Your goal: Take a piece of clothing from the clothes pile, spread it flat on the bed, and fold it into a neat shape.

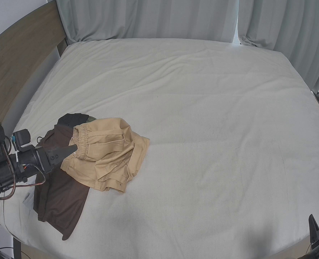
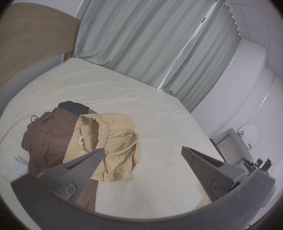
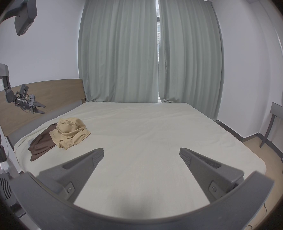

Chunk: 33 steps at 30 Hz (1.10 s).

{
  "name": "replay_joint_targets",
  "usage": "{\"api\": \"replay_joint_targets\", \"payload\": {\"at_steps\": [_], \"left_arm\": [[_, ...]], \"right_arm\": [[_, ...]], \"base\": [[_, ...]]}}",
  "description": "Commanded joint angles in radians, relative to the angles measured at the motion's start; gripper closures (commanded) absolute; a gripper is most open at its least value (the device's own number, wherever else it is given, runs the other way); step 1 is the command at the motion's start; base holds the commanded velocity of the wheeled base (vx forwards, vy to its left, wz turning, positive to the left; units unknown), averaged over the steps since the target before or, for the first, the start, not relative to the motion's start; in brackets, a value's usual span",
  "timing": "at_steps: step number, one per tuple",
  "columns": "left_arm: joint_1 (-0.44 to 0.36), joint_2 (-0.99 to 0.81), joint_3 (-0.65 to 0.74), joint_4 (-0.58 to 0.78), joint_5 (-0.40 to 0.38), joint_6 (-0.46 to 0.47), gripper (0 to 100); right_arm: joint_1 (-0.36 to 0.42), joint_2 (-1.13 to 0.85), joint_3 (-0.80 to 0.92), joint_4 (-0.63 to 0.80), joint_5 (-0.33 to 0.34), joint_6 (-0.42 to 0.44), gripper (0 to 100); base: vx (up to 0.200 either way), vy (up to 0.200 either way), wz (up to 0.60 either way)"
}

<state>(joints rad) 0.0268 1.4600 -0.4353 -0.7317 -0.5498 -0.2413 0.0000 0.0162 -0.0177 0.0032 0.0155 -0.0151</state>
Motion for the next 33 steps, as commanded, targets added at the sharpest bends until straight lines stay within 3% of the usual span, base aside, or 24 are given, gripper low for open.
{"api": "replay_joint_targets", "payload": {"at_steps": [1,11,18,33], "left_arm": [[0.021,0.094,-0.040,-0.017,-0.036,-0.003,0],[0.045,0.241,-0.155,-0.032,-0.071,0.002,0],[0.058,0.373,-0.197,-0.123,-0.075,0.000,0],[0.056,0.499,-0.339,-0.117,-0.093,-0.006,0]], "right_arm": [[0.000,-0.016,0.016,0.000,0.000,0.001,0],[0.000,-0.016,0.016,0.000,0.000,0.004,0],[0.000,-0.016,0.016,0.000,0.000,0.011,0],[0.000,-0.016,0.016,0.000,0.001,0.011,0]], "base": [[0.000,0.000,0.00],[0.000,0.000,0.00],[0.000,0.000,0.00],[0.000,0.000,0.00]]}}
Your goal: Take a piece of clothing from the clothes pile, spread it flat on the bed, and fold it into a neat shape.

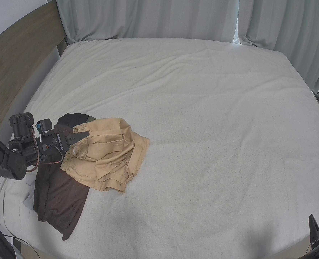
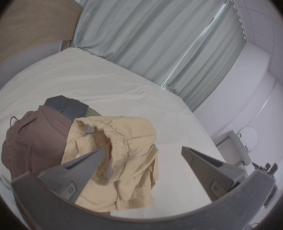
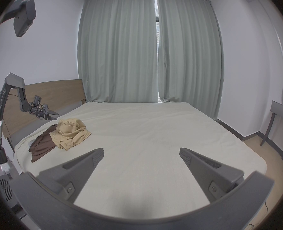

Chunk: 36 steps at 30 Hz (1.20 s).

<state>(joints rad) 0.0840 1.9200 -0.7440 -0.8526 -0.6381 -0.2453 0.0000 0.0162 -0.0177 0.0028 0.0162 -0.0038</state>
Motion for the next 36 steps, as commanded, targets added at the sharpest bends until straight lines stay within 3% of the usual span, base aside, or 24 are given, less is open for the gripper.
{"api": "replay_joint_targets", "payload": {"at_steps": [1,22,36], "left_arm": [[-0.001,0.040,-0.031,0.004,-0.005,-0.002,0],[-0.075,0.134,-0.078,-0.002,-0.012,-0.003,0],[-0.081,0.183,-0.095,-0.039,-0.008,-0.003,0]], "right_arm": [[0.000,-0.016,0.016,0.000,0.001,-0.001,0],[-0.002,-0.016,0.016,0.000,0.001,-0.001,0],[-0.002,-0.016,0.016,0.000,0.001,-0.001,0]], "base": [[0.000,0.000,0.00],[0.000,0.000,0.00],[0.000,0.000,0.00]]}}
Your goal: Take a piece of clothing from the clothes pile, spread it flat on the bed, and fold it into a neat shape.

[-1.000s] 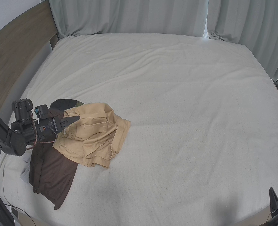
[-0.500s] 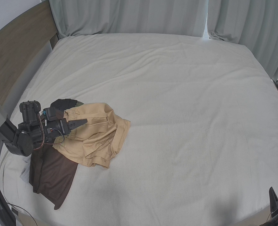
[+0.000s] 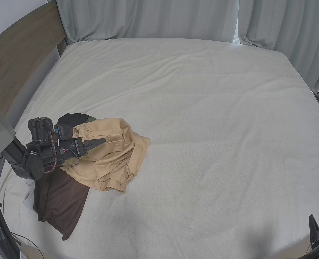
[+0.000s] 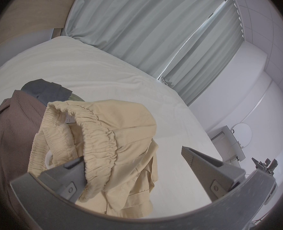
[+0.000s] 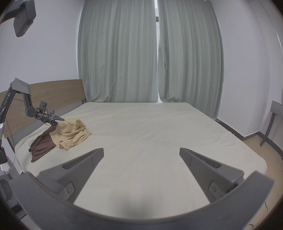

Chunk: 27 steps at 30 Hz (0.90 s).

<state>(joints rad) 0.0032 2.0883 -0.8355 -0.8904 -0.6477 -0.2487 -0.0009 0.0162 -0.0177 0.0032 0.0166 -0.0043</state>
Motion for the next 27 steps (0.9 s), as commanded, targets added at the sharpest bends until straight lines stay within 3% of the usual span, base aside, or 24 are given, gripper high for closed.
{"api": "replay_joint_targets", "payload": {"at_steps": [1,11,18,27], "left_arm": [[0.000,0.015,-0.004,-0.001,0.002,0.000,100],[0.000,0.029,-0.025,-0.001,-0.001,-0.001,100],[-0.032,-0.074,0.073,-0.030,-0.004,-0.072,100],[-0.058,-0.120,0.248,-0.324,0.023,-0.215,100]], "right_arm": [[-0.001,-0.016,0.016,0.000,0.000,0.000,0],[-0.001,-0.016,0.016,0.000,0.000,0.001,0],[-0.001,-0.016,0.016,0.000,0.000,0.001,0],[-0.001,-0.016,0.016,0.000,0.002,0.000,0]], "base": [[0.000,0.000,0.00],[0.000,0.000,0.00],[0.000,0.000,0.00],[0.000,0.000,0.00]]}}
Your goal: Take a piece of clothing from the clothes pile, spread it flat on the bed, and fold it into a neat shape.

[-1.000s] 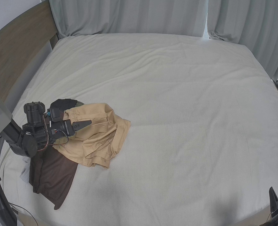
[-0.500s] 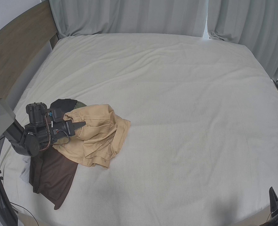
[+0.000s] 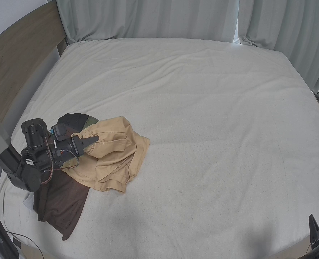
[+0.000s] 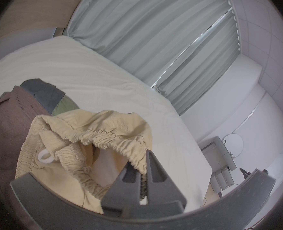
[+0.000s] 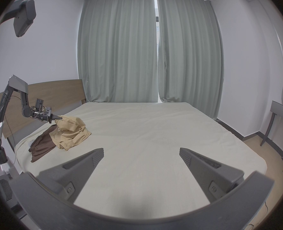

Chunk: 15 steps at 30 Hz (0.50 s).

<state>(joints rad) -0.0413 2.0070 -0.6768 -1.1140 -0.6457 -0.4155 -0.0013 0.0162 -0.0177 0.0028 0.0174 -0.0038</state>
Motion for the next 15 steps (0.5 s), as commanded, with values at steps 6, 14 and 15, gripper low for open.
{"api": "replay_joint_targets", "payload": {"at_steps": [6,14,15], "left_arm": [[-0.028,-0.062,0.149,-0.191,0.029,-0.088,100],[-0.085,-0.129,0.206,-0.199,0.051,-0.109,100],[-0.091,-0.137,0.206,-0.193,0.063,-0.114,100]], "right_arm": [[0.000,-0.016,0.016,0.000,0.001,-0.002,0],[0.000,-0.016,0.016,0.000,0.001,-0.002,0],[0.000,-0.016,0.016,0.000,0.001,-0.002,0]], "base": [[0.000,0.000,0.00],[0.000,0.000,0.00],[0.000,0.000,0.00]]}}
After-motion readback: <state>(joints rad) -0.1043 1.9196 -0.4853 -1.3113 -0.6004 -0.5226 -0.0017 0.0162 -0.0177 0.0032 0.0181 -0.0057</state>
